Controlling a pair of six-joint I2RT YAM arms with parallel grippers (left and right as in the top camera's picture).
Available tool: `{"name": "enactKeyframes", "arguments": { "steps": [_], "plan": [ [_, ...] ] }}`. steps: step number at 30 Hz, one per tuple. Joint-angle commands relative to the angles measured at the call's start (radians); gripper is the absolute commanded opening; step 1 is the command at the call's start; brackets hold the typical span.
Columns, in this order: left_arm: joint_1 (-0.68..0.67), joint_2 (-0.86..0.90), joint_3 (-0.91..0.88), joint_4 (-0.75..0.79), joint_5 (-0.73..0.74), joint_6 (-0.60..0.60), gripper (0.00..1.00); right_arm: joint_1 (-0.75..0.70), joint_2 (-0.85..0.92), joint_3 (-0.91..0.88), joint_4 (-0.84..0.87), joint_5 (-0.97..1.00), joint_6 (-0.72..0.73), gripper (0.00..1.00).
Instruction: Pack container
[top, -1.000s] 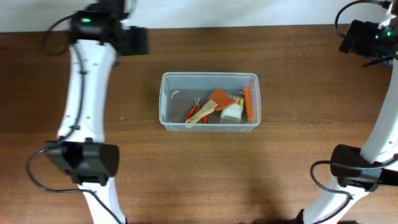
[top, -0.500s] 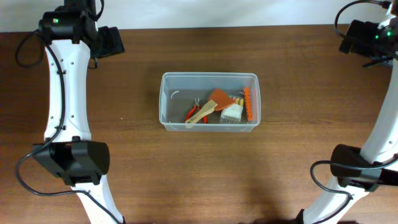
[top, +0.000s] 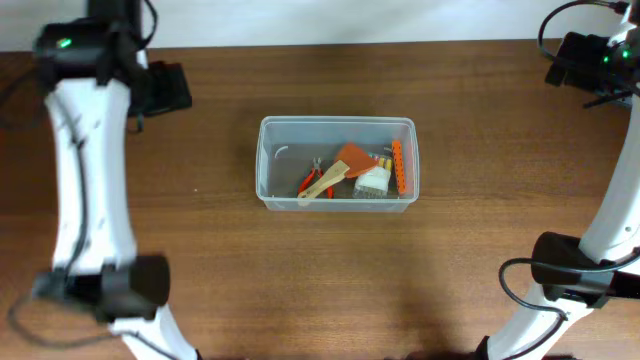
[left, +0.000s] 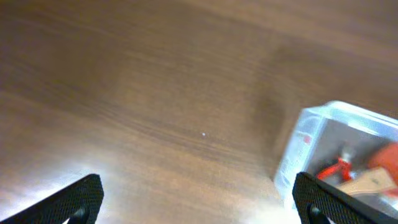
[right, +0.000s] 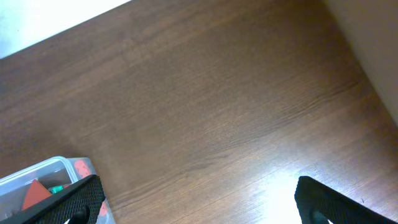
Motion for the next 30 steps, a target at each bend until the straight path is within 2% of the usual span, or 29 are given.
{"name": "enactKeyframes", "arguments": {
  "steps": [1,4,7,14,17,23,27,30],
  "plan": [
    [0.001,-0.209,-0.017,-0.023,-0.014,0.004,0.99,-0.003,-0.005,0.001,-0.006,-0.001,0.000,0.98],
    [0.001,-0.327,-0.114,0.000,-0.047,0.000,0.99,-0.003,-0.005,0.001,-0.006,-0.001,0.000,0.99],
    [0.001,-0.453,-0.298,0.075,-0.077,0.000,0.99,-0.003,-0.005,0.001,-0.006,-0.001,0.000,0.99],
    [0.001,-0.785,-0.999,0.457,-0.076,-0.018,0.99,-0.003,-0.005,0.001,-0.006,-0.001,0.000,0.99],
    [0.001,-0.869,-1.237,0.613,-0.076,-0.018,0.99,-0.003,-0.005,0.001,-0.006,-0.002,0.001,0.99],
    [0.001,-0.882,-1.512,0.816,-0.077,-0.018,0.99,-0.003,-0.005,0.001,-0.006,-0.001,0.000,0.99],
    [0.001,-0.868,-1.617,0.922,-0.093,-0.013,0.99,-0.003,-0.005,0.001,-0.006,-0.001,0.000,0.99],
    [0.001,-0.868,-1.647,0.941,-0.127,-0.009,0.99,-0.003,-0.005,0.001,-0.006,-0.001,0.000,0.99]
  ]
}}
